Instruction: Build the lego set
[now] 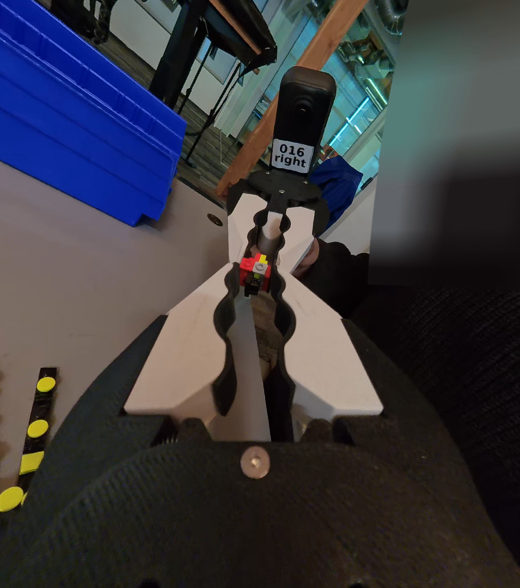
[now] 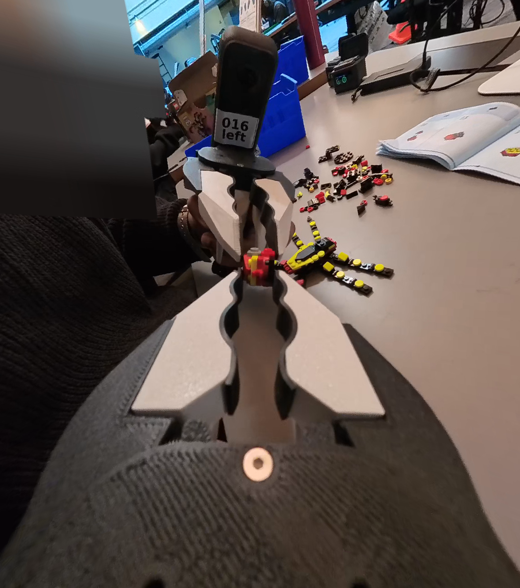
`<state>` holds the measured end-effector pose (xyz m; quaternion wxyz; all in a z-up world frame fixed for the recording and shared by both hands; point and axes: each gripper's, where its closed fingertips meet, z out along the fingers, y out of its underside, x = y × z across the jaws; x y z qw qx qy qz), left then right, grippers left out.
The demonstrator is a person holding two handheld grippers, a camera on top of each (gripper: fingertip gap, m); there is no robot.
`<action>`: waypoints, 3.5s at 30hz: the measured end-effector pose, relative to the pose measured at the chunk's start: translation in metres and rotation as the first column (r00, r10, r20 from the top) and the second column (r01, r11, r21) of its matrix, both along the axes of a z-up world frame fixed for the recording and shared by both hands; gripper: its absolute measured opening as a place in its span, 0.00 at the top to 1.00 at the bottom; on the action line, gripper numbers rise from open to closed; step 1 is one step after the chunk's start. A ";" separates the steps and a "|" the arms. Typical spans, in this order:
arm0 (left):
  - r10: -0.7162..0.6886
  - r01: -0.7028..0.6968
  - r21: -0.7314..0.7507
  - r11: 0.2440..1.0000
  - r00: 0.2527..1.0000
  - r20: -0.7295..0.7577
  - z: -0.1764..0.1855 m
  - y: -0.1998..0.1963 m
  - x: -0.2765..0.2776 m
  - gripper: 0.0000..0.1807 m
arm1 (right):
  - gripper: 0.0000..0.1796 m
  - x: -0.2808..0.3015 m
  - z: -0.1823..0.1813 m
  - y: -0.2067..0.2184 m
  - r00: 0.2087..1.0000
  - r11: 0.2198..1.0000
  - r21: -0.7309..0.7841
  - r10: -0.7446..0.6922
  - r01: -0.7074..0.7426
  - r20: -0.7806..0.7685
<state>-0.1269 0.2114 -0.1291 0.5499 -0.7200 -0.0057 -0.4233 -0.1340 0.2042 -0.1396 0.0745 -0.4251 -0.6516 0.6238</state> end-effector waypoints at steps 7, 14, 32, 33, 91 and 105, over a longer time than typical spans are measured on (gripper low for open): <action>0.051 -0.052 0.022 0.998 0.997 0.059 0.006 0.003 -0.010 0.90 | 0.75 -0.013 0.005 0.004 0.996 0.995 -0.064 -0.084 0.083 -0.021; 0.087 -0.123 0.097 0.988 0.946 0.313 0.026 0.005 -0.020 0.90 | 0.73 -0.018 0.027 0.004 0.987 0.971 -0.203 -0.144 0.127 -0.071; 0.041 -0.149 0.168 0.974 0.852 0.521 0.044 0.005 -0.016 0.90 | 0.90 -0.012 0.045 0.006 0.963 0.972 -0.169 -0.195 0.165 -0.185; 0.041 -0.142 0.166 0.976 0.865 0.500 0.042 0.005 -0.015 0.90 | 0.90 -0.012 0.044 0.007 0.962 0.975 -0.147 -0.196 0.169 -0.190; -0.085 0.082 -0.027 0.996 0.989 -0.124 -0.015 -0.009 0.011 0.90 | 0.91 0.010 -0.004 -0.005 0.994 0.992 -0.103 0.074 -0.066 0.074; -0.033 0.028 -0.053 0.998 0.995 -0.091 -0.014 -0.003 0.004 0.90 | 0.90 0.005 -0.006 0.000 0.996 0.995 -0.096 0.037 -0.029 0.084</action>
